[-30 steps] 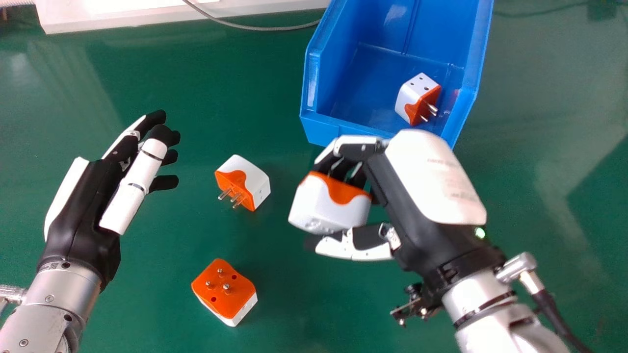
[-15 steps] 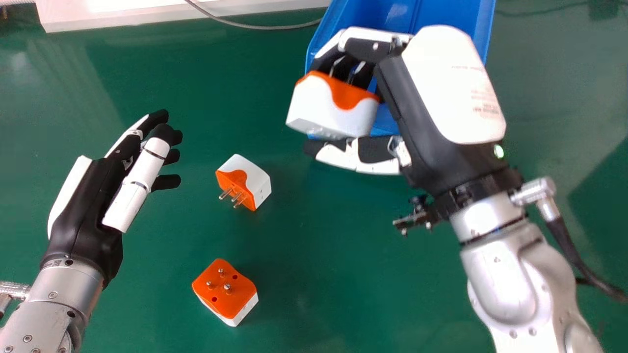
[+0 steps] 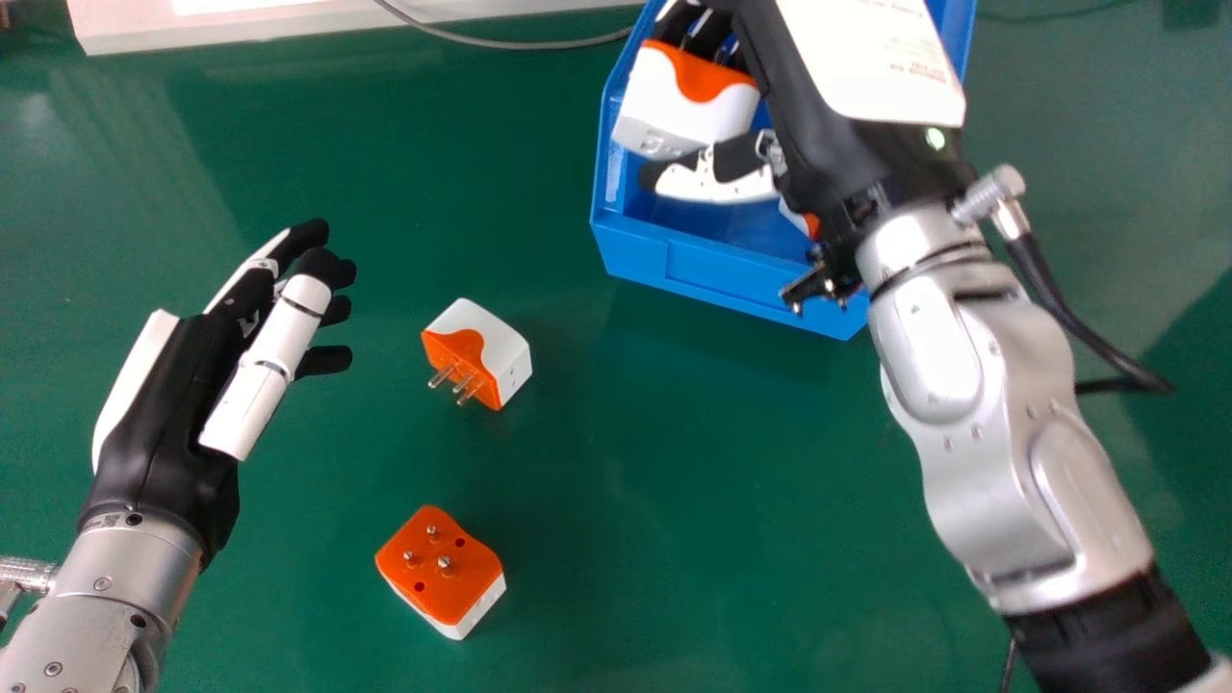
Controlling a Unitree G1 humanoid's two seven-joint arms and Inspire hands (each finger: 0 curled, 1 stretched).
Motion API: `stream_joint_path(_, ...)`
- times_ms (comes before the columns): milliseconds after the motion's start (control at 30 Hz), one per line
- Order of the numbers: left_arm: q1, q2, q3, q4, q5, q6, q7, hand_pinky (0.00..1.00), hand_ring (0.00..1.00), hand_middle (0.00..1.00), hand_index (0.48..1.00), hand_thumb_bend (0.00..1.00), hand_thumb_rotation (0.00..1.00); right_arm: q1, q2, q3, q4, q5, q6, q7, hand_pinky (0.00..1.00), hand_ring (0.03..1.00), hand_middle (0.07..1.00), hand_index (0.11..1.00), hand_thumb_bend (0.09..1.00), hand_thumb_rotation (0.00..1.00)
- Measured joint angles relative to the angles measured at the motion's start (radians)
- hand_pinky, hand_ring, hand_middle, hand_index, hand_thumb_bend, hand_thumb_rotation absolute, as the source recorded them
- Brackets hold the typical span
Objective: Pick all objects and put in blue box
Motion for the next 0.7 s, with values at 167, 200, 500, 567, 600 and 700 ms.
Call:
stream_joint_path(167, 0.003, 0.000, 0.003, 0.000, 0.000, 0.000, 0.000, 0.78, 0.86, 0.87, 0.910, 0.48, 0.87, -0.118, -0.012, 0.009, 0.205, -0.002, 0.010, -0.037, 0.31, 0.429, 0.525, 0.555, 0.487, 0.00)
stream_joint_path(200, 0.004, 0.000, 0.003, 0.000, 0.000, -0.001, 0.000, 0.78, 0.86, 0.87, 0.910, 0.47, 0.87, -0.141, -0.014, 0.014, 0.247, -0.005, 0.013, -0.045, 0.31, 0.430, 0.527, 0.554, 0.487, 0.00)
stream_joint_path(500, 0.009, -0.002, 0.002, 0.001, 0.000, -0.009, 0.000, 0.78, 0.86, 0.87, 0.910, 0.47, 0.87, -0.354, -0.021, 0.095, 0.634, -0.010, 0.034, -0.100, 0.32, 0.440, 0.531, 0.539, 0.490, 0.00)
stream_joint_path(567, 0.010, -0.003, 0.002, 0.001, -0.001, -0.010, 0.001, 0.78, 0.86, 0.87, 0.910, 0.47, 0.87, -0.403, -0.019, 0.107, 0.716, -0.007, 0.037, -0.108, 0.32, 0.440, 0.531, 0.539, 0.490, 0.00)
stream_joint_path(600, 0.011, -0.003, 0.002, 0.001, 0.000, -0.011, 0.001, 0.78, 0.86, 0.87, 0.910, 0.47, 0.87, -0.430, -0.018, 0.112, 0.760, -0.004, 0.039, -0.111, 0.32, 0.440, 0.528, 0.536, 0.491, 0.00)
stream_joint_path(700, 0.011, -0.006, 0.001, 0.001, -0.001, -0.011, 0.002, 0.78, 0.86, 0.87, 0.910, 0.47, 0.87, -0.482, -0.012, 0.120, 0.849, 0.010, 0.050, -0.116, 0.33, 0.439, 0.523, 0.536, 0.492, 0.00)
